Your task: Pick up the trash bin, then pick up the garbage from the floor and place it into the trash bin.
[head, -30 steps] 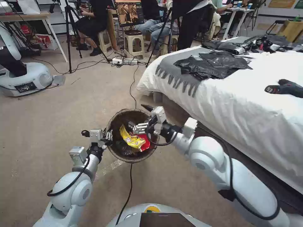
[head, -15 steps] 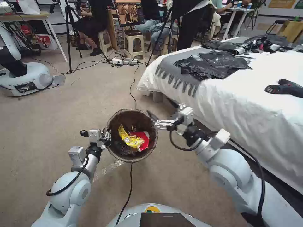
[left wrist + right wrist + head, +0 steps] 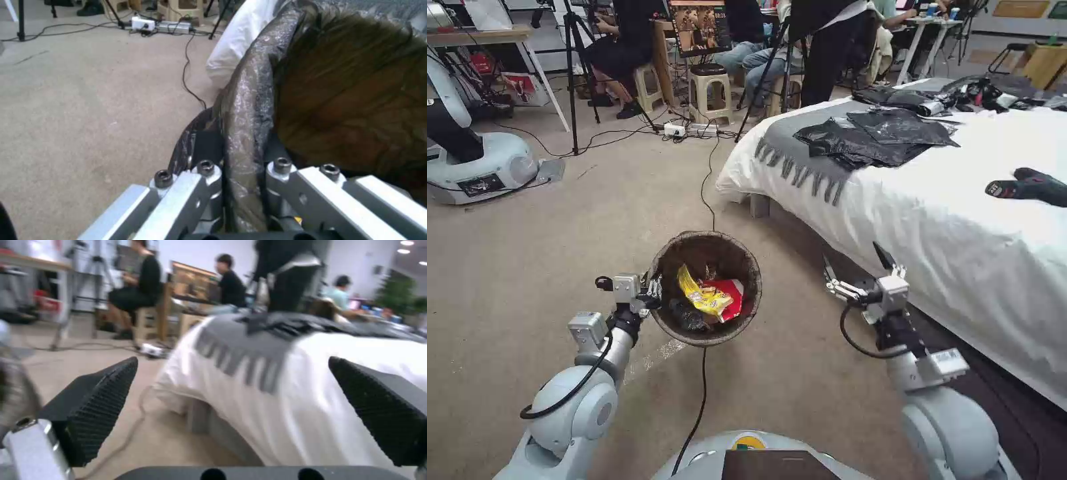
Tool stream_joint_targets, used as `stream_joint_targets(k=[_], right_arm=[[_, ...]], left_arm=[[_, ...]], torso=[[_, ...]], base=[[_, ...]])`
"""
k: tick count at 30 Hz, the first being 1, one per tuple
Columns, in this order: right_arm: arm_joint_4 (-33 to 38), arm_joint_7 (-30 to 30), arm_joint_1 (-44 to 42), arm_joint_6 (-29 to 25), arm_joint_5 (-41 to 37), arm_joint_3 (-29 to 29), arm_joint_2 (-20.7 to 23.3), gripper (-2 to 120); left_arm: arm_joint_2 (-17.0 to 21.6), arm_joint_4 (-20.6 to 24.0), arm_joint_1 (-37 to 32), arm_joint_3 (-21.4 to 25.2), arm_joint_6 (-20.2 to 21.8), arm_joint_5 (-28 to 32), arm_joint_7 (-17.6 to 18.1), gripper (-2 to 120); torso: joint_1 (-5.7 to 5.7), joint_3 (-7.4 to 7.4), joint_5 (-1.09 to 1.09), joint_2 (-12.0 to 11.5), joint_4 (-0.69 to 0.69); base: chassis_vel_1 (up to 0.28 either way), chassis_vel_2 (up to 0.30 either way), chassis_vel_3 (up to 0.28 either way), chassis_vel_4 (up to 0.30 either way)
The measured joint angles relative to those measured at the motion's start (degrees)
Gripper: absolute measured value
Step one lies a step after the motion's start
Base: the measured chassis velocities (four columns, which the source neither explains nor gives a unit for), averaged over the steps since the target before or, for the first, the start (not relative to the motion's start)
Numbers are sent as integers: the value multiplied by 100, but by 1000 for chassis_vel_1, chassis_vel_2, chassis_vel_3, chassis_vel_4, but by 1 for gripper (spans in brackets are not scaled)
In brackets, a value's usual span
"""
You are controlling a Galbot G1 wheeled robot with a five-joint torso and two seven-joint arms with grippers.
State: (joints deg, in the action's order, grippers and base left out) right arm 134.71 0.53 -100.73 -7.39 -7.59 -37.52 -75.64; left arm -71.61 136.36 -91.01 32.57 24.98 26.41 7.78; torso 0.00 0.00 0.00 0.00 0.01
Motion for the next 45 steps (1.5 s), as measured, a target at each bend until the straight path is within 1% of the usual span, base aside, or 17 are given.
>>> stream_joint_targets(k=[1, 2, 3, 6, 9, 12, 19, 27, 45], right_arm=[[-12, -17, -95, -62, 55, -61, -159, 100], [-12, -17, -95, -62, 55, -61, -159, 100], [-35, -37, -197, -163, 134, -132, -349, 100], [-110, -57, -334, -348, 295, -203, -659, 100], [-117, -86, -355, -373, 315, -172, -740, 100], [-117, -115, -325, -372, 317, -140, -732, 100], [-65, -272, -182, -187, 271, -71, -511, 100], [-62, -344, -138, -78, 212, -82, -394, 100], [-54, -415, -117, 47, 142, -87, -341, 100]], left_arm=[[0, 1, -8, 2, -1, -2, -2, 6], [0, 1, -8, 2, -1, -2, -2, 6], [-2, 0, -12, 2, -4, -7, -2, 6], [-6, 0, -13, -1, -15, -10, -2, 6], [-1, -1, -12, -1, -21, -8, -3, 6], [6, -3, -11, 8, -19, -3, -3, 6], [-7, -4, -1, 23, 31, 12, -55, 6], [-13, -22, 22, 33, 38, 21, -70, 6], [-12, -48, 34, 40, 32, 32, -85, 6]], torso=[[0, 0, 0, 0, 0], [0, 0, 0, 0, 0], [0, 0, 0, 0, -2], [0, 0, 0, 0, -1], [0, 0, -1, 0, -1], [0, 0, -1, 0, -1], [0, 0, 0, 0, -1], [0, 0, 0, 0, -2], [0, 1, 0, 0, -1]], base=[[0, 0, 0, 0], [0, 0, 0, 0], [0, 0, 0, 0], [0, 0, 0, 0], [0, 0, 0, 0], [0, 0, 0, 0], [0, 0, 0, 0], [5, 4, 6, 7], [72, 66, 66, 66]])
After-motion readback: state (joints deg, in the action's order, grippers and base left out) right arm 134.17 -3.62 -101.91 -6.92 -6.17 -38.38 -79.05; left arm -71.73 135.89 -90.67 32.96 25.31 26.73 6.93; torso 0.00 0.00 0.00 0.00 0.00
